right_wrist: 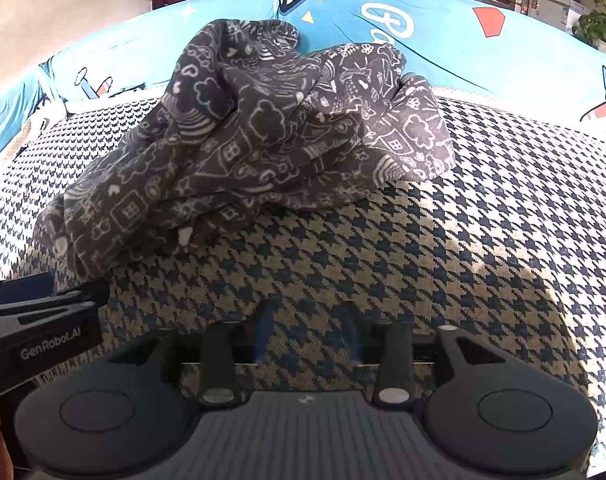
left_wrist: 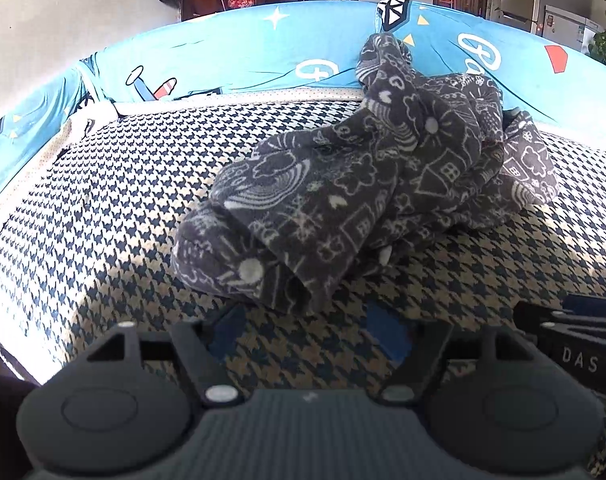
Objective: Fold clothes
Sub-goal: 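Open the left gripper while opening the right gripper, then move the left gripper to the blanket edge while the right gripper approaches the same edge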
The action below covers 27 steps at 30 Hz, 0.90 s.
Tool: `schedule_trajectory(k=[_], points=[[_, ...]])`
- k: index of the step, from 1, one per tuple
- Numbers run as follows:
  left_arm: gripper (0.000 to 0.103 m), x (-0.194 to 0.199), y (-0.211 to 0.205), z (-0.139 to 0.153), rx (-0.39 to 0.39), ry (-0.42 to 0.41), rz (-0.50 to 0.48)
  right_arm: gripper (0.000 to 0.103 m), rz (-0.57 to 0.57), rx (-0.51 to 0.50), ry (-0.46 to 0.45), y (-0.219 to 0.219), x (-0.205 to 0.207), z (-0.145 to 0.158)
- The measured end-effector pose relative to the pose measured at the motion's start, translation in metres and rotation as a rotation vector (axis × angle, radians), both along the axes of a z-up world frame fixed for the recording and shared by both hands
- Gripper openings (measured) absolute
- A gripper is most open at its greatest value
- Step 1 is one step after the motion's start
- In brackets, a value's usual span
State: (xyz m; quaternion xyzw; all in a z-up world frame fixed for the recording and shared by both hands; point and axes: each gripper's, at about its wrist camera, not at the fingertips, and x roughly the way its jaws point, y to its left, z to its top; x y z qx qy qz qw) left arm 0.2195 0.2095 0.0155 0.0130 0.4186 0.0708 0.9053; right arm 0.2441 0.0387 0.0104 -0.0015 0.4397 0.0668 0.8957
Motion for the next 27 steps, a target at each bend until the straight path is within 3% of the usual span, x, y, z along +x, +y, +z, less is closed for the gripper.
schedule_trajectory(k=[4,10,16,21,27], points=[[0.095,0.010,0.001,0.003,0.009,-0.012,-0.009,0.054,0.021,0.007,0.002,0.002,0.009,0.002],[0.103,0.027,0.007,0.003,0.033,-0.026,-0.016,0.057,0.072,-0.024,0.010,0.009,0.027,-0.001],[0.103,0.053,0.019,0.003,0.052,-0.037,-0.022,0.063,0.073,0.002,0.015,0.004,0.058,-0.001],[0.103,0.074,0.020,0.007,0.078,-0.065,-0.077,0.065,0.024,0.091,0.037,-0.010,0.082,-0.002],[0.103,0.096,0.022,0.012,0.045,-0.127,-0.113,0.070,0.005,0.205,0.025,-0.021,0.100,0.001]])
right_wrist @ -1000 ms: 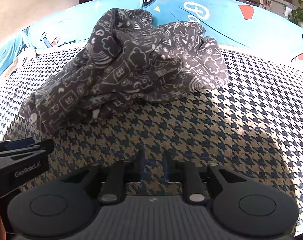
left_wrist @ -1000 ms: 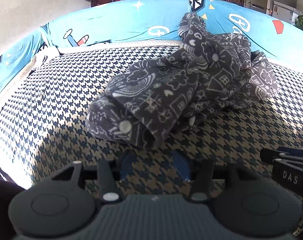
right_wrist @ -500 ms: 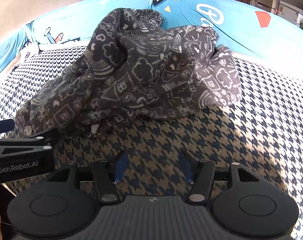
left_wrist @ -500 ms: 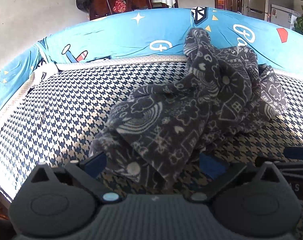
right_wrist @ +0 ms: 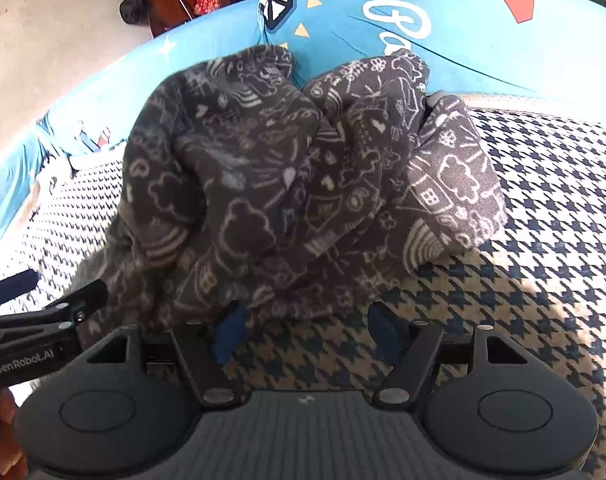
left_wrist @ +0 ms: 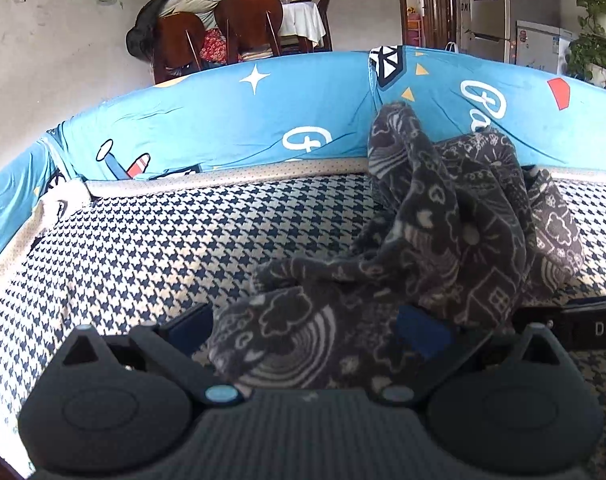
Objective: Fold clothes
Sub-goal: 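Move the left gripper to the blanket edge while the right gripper approaches the same edge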
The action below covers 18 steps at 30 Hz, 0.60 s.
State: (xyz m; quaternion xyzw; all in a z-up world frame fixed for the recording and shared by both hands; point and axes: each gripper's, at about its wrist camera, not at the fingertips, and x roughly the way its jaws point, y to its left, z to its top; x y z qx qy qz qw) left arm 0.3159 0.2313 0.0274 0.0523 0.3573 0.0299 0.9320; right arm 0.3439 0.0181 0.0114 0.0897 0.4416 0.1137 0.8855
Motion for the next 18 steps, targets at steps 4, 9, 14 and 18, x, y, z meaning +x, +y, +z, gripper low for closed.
schedule_trajectory(k=[4,9,14,18], points=[[0.103,0.009,0.001,-0.007,-0.006,-0.011,0.021,0.070,0.019,0.045,-0.028,0.004,0.008,0.002],[0.103,0.019,0.008,-0.023,-0.053,0.044,0.076,0.070,0.040,0.037,-0.092,0.017,0.018,0.000],[0.101,0.017,0.009,-0.027,-0.018,0.033,0.109,0.052,0.081,0.016,-0.144,0.031,0.031,-0.007],[0.095,0.014,0.018,-0.019,-0.038,-0.003,0.169,0.033,0.131,0.019,-0.191,0.038,0.029,-0.009]])
